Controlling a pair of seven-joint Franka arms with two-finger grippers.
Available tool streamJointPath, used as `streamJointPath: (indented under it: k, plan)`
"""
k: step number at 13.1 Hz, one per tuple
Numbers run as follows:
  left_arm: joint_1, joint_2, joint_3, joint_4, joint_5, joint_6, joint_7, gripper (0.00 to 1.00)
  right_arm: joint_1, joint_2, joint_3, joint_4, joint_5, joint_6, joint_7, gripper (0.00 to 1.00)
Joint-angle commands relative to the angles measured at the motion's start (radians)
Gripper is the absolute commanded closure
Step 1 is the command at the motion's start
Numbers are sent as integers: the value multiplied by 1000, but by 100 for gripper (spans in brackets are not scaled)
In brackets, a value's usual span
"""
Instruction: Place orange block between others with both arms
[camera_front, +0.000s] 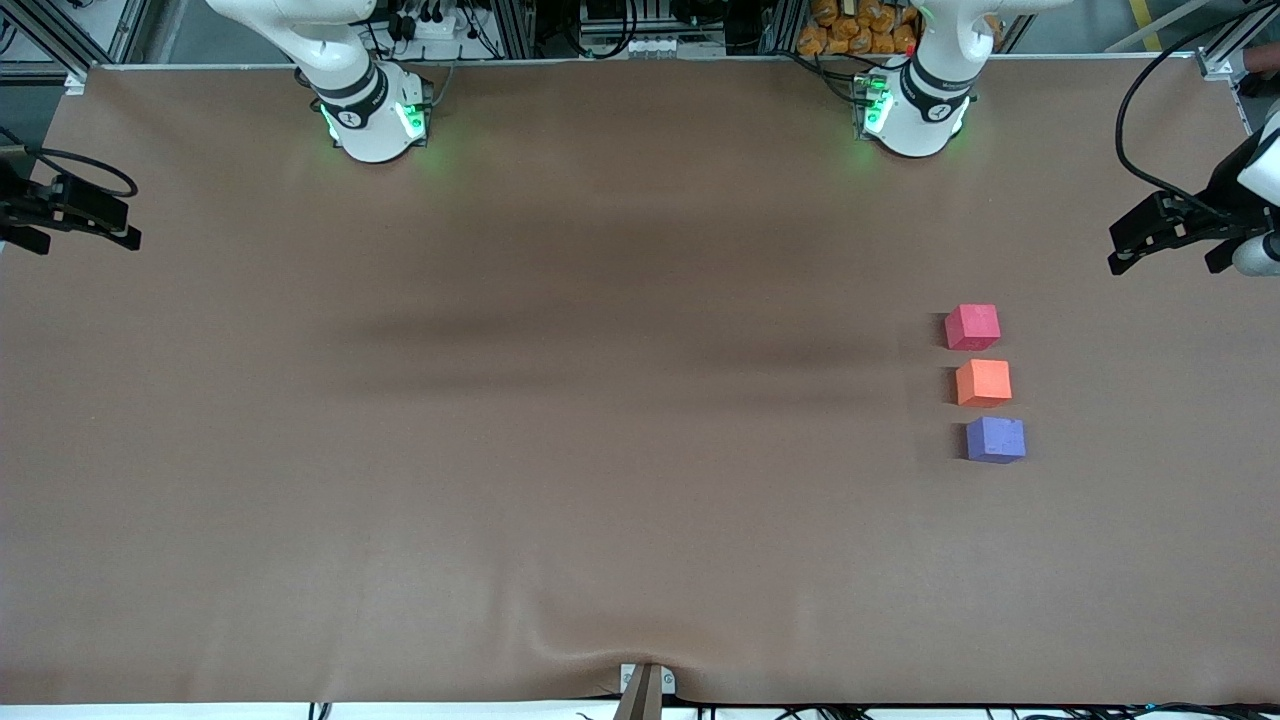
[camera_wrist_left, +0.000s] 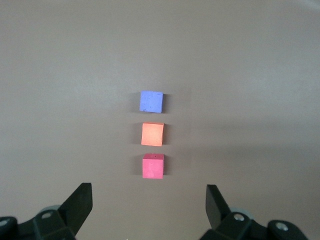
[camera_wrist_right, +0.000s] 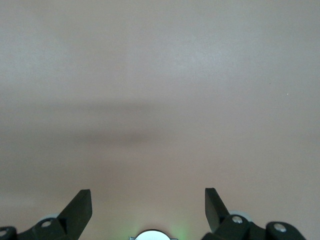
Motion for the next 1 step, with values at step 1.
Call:
streamJointPath:
  k: [1]
  plan:
    - [-6, 1, 1, 5, 8, -14, -10, 0, 10, -6, -4, 2, -8, -12, -3, 0]
